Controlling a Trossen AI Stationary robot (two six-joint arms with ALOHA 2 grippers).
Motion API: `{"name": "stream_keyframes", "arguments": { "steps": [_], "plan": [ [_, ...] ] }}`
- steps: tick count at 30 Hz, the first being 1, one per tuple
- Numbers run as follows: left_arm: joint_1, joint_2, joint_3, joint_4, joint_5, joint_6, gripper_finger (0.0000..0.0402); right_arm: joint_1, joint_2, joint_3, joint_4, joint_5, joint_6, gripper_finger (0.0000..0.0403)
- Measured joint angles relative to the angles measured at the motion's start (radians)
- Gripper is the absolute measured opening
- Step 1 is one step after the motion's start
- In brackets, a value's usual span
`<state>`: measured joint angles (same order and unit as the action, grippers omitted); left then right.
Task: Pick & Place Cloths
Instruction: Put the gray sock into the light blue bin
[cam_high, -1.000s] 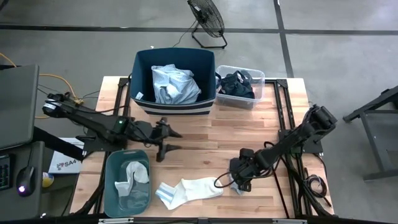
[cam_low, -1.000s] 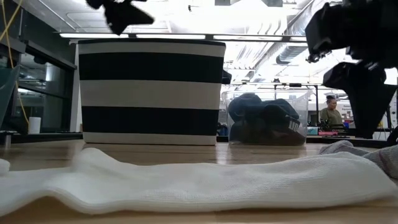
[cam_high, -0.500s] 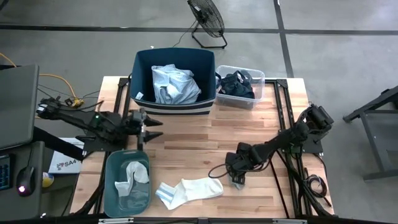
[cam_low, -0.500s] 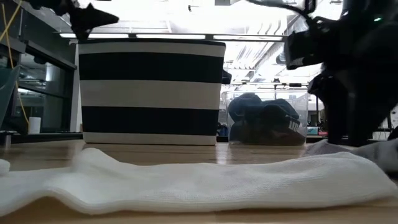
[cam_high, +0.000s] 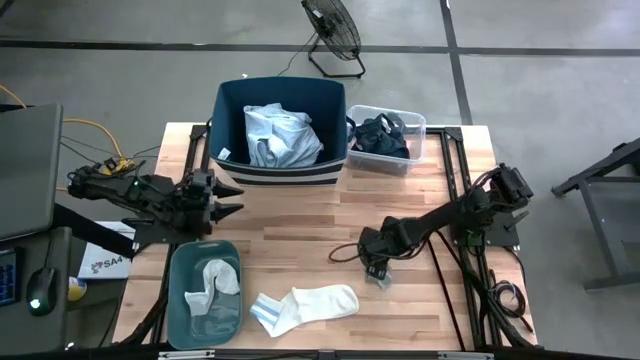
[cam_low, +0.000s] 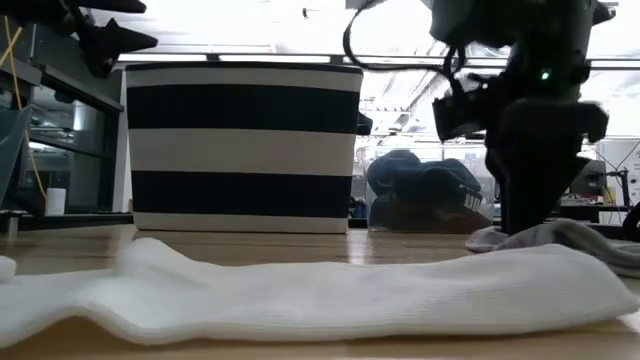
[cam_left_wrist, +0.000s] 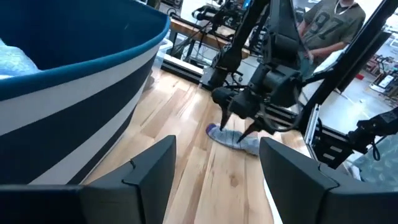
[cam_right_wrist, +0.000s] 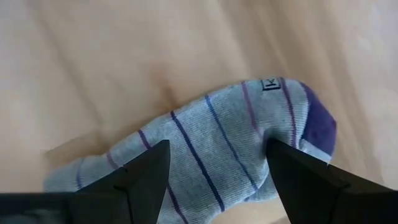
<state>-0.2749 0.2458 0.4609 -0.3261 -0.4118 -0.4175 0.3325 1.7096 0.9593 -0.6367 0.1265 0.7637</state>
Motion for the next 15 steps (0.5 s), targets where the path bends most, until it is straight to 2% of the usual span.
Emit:
{"name": "stream_keyframes", "arguments": {
  "steps": [12,15],
  "plan": [
    [0.0,-0.022,0.0,-0.052,-0.002,-0.007,0.0228,-0.034,-0.005,-0.073,0.031,0.006,0.112,0.0257],
    [0.0,-0.022,0.0,-0.054,-0.002,-0.007,0.0228,-0.034,-0.004,-0.074,0.035,-0.002,0.132,0.0243]
  ]
}}
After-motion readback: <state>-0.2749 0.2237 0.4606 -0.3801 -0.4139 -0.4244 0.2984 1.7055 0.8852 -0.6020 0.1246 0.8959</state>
